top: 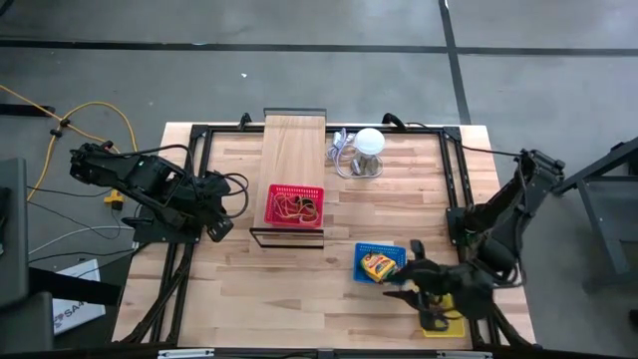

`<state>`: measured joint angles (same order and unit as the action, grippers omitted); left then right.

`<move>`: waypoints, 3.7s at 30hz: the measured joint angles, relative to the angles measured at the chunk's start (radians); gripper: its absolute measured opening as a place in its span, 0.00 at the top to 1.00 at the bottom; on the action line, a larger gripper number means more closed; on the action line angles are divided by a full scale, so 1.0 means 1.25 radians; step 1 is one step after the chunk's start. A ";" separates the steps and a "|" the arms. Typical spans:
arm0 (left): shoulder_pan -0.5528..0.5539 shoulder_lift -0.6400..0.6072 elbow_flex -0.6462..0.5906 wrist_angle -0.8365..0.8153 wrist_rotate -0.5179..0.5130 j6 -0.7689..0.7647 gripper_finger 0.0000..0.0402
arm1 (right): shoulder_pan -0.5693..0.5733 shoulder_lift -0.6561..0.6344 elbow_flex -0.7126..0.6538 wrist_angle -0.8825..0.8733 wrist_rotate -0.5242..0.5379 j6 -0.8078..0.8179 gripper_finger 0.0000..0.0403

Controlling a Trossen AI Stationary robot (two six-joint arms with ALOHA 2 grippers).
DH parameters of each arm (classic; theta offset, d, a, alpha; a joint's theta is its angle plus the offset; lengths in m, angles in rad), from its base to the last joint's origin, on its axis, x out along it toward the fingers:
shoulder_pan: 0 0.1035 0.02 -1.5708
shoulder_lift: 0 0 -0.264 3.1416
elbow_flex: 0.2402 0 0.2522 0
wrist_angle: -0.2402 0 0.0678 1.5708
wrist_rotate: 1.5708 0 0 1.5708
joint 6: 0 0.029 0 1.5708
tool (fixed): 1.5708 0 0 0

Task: Pick & Place Office Desk Supplies
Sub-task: Put the blue bin on the shelf

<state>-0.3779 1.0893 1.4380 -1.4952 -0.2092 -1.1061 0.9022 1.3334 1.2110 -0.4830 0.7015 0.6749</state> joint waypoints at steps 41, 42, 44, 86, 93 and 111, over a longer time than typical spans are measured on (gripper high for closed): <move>0.000 0.000 0.000 0.000 0.000 0.000 0.79 | -0.471 0.182 0.000 -0.258 -0.458 -0.229 0.66; 0.000 0.000 0.000 0.000 0.000 0.000 0.79 | -0.473 0.182 0.000 -0.260 -0.458 -0.229 0.64; 0.000 0.000 0.000 0.000 0.000 0.000 0.79 | -0.476 0.182 0.000 -0.269 -0.456 -0.230 0.59; 0.000 0.000 0.000 0.097 0.000 0.000 0.79 | -0.514 0.281 -0.109 -0.287 -0.526 -0.128 0.49; 0.000 0.000 0.000 0.169 0.000 0.000 0.79 | -0.514 0.281 -0.117 -0.281 -0.534 -0.133 0.56; 0.000 0.000 0.000 0.369 0.000 0.000 0.79 | -0.518 0.281 -0.117 -0.281 -0.524 -0.146 0.98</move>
<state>-0.3779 1.0889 1.4376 -1.0344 -0.2096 -1.1061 0.2543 1.6852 1.0645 -0.8349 0.0468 0.4931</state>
